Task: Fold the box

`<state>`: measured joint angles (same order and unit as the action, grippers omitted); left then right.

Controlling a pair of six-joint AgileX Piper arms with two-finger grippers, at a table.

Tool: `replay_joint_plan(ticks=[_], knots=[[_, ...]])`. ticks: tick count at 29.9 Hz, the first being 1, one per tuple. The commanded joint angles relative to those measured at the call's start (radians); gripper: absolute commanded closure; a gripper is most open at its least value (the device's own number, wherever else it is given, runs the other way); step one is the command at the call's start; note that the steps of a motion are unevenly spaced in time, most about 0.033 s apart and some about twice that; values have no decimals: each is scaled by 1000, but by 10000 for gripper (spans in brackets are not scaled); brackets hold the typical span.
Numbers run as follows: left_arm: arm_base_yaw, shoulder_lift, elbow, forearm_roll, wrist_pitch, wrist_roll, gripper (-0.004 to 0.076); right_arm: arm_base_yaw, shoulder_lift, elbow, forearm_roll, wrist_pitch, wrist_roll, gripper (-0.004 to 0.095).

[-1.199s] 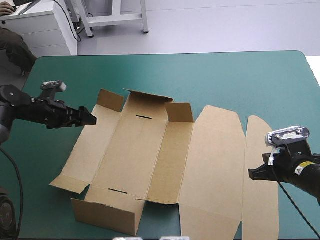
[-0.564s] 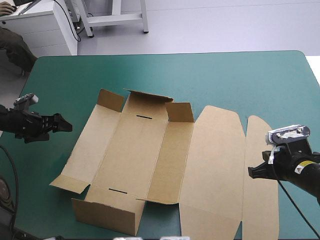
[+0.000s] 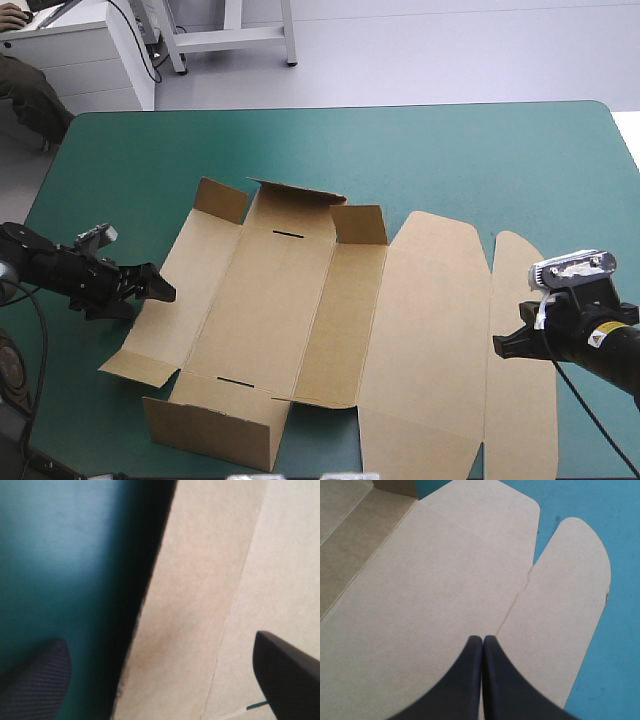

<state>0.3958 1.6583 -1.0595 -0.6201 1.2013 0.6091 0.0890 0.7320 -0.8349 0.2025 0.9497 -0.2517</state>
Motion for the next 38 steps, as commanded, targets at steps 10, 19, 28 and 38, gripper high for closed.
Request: replay_joint_plan(ticks=[10,19,28,38], knots=[[-128,-38,49,-34,97,2,14,-8,-2,-26,16,-63,-12,928],[-182,-40,56,-35,99,-35,15,-8,-2,-26,18,-84,-12,928],[-182,-40,56,-34,99,-68,347,-8,-2,-26,18,-92,-14,928],[-182,-40,56,-41,99,-89,643,-8,-2,-26,18,-109,-14,928]])
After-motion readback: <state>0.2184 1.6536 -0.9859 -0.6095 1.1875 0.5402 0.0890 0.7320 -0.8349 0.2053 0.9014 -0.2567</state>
